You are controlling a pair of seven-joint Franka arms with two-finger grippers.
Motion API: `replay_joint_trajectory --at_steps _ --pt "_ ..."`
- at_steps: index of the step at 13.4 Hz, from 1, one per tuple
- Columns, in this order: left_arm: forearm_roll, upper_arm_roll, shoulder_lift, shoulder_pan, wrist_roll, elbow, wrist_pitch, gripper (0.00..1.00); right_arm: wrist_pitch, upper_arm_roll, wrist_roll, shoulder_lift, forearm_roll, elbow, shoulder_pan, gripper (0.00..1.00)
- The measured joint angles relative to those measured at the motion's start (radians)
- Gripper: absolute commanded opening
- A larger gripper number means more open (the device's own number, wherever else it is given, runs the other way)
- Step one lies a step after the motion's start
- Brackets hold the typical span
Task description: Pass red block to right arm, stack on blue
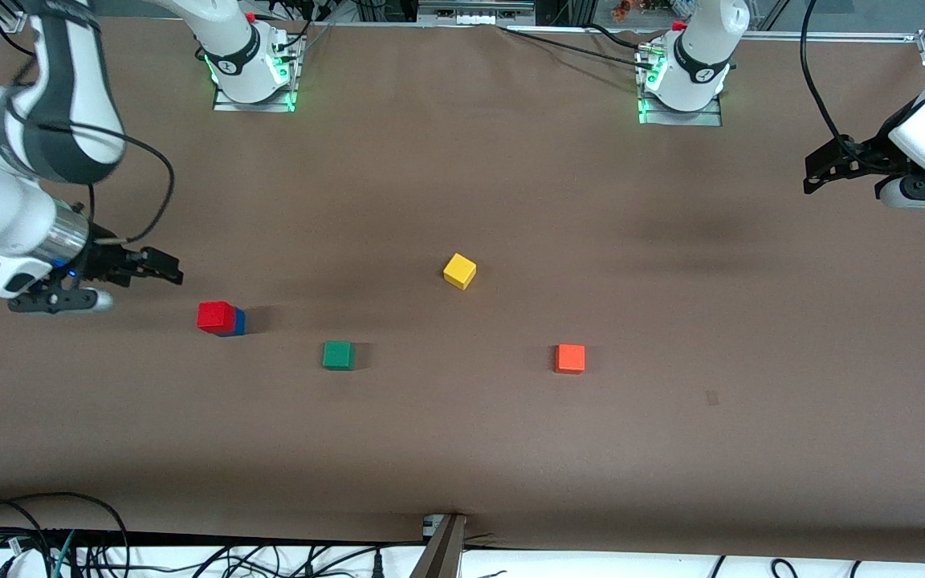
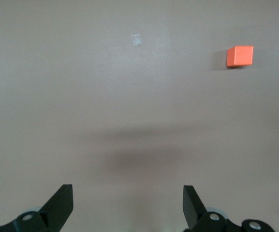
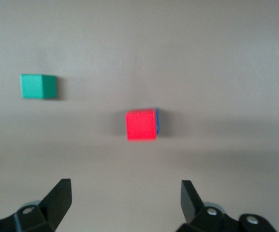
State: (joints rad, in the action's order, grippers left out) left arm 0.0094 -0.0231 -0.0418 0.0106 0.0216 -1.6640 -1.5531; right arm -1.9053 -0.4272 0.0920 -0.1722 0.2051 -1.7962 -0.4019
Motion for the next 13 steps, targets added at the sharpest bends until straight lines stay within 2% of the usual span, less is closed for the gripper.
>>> replay_joint_trajectory --at_steps 5,6,9,13 --pt "0.000 0.000 0.000 0.000 0.000 0.001 0.000 1.00 0.239 0.288 -0.076 0.075 -0.139 0.201 0.281 1.00" --pt "0.000 0.000 0.000 0.000 0.000 0.001 0.001 1.00 0.255 0.324 -0.073 0.076 -0.143 0.227 0.323 1.00" --pt "0.000 -0.001 0.000 0.000 0.000 0.001 0.001 1.00 0.316 0.345 -0.077 0.087 -0.143 0.237 0.353 1.00" --pt "0.000 -0.001 0.000 0.000 0.000 0.001 0.001 1.00 0.348 0.357 -0.104 0.147 -0.146 0.184 0.354 1.00"
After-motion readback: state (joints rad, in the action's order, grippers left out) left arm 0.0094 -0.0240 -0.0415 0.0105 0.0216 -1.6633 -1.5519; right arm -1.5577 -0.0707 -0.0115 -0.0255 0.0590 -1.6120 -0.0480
